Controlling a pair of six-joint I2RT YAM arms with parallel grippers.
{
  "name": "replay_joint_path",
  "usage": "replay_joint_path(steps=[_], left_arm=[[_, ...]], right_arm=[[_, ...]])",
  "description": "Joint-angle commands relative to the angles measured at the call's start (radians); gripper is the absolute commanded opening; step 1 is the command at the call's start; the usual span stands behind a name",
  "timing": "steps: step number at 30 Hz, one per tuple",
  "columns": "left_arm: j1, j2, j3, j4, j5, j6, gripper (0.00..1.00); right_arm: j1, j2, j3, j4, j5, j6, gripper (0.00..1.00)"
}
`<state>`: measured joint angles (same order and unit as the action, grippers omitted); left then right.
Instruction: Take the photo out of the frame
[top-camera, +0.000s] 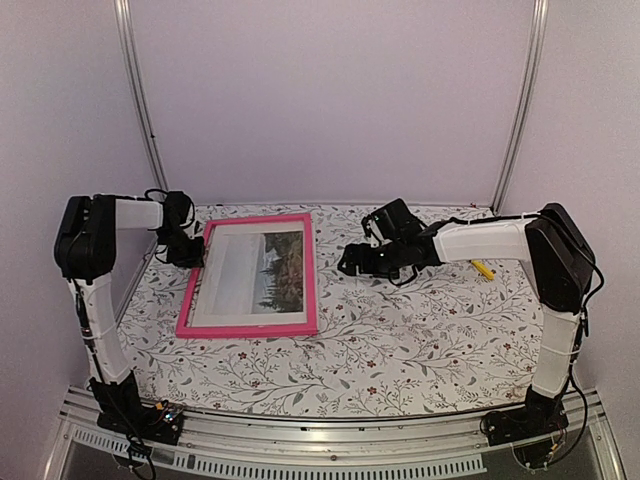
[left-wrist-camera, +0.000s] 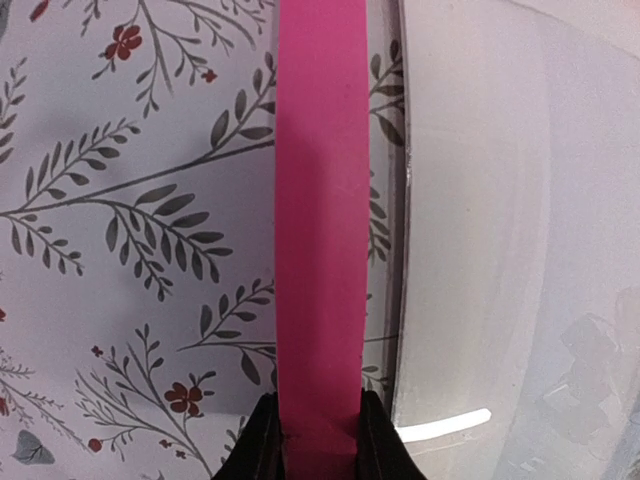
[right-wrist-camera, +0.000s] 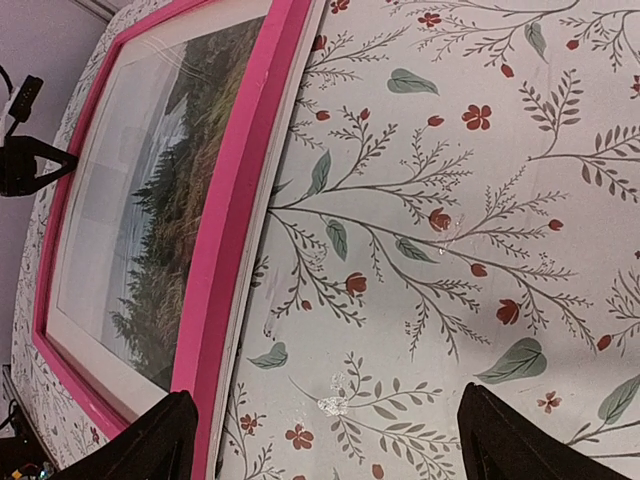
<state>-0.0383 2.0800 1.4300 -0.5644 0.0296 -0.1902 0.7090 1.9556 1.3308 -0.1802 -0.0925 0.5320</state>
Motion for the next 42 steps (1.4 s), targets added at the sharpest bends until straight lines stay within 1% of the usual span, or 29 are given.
replay_joint_path(steps=[1,2,9,15,24,26,31,35,38,42], left_arm=[[-0.014,0.011,0.015,-0.035,-0.027,-0.02,0.02],[-0.015,0.007,0.016,-0.037,-0.027,-0.02,0.0],[-0.025,-0.047,0.059,-0.068,-0.026,-0.003,0.0],[-0.029,-0.104,0.051,-0.081,0.028,-0.004,0.0],[-0.078,-0.176,0.033,-0.101,0.079,-0.104,0.0],[-0.1,-0.183,0.04,-0.108,0.074,-0.125,0.0],[-0.171,-0.189,0.058,-0.114,0.079,-0.219,0.0],[-0.262,-0.182,0.089,-0.115,0.07,-0.314,0.0],[-0.356,-0.153,0.143,-0.127,0.043,-0.377,0.0],[-0.473,-0.069,0.265,-0.178,-0.003,-0.465,0.0]], right_arm=[[0.005,-0.043,-0.021,-0.002,0.045,-0.023,0.94],[0.006,-0.049,-0.022,-0.001,0.046,-0.026,0.94],[0.006,-0.089,-0.01,0.01,0.036,-0.034,0.94],[0.005,-0.117,-0.019,0.003,0.034,-0.036,0.94],[0.006,-0.177,0.006,-0.065,0.086,-0.047,0.94],[0.006,-0.184,0.017,-0.091,0.125,-0.052,0.94],[0.005,-0.233,0.027,-0.144,0.207,-0.071,0.95],[0.001,-0.288,0.03,-0.191,0.277,-0.091,0.97],[-0.021,-0.33,0.019,-0.213,0.29,-0.103,0.98],[-0.079,-0.364,-0.023,-0.246,0.286,-0.121,0.98]])
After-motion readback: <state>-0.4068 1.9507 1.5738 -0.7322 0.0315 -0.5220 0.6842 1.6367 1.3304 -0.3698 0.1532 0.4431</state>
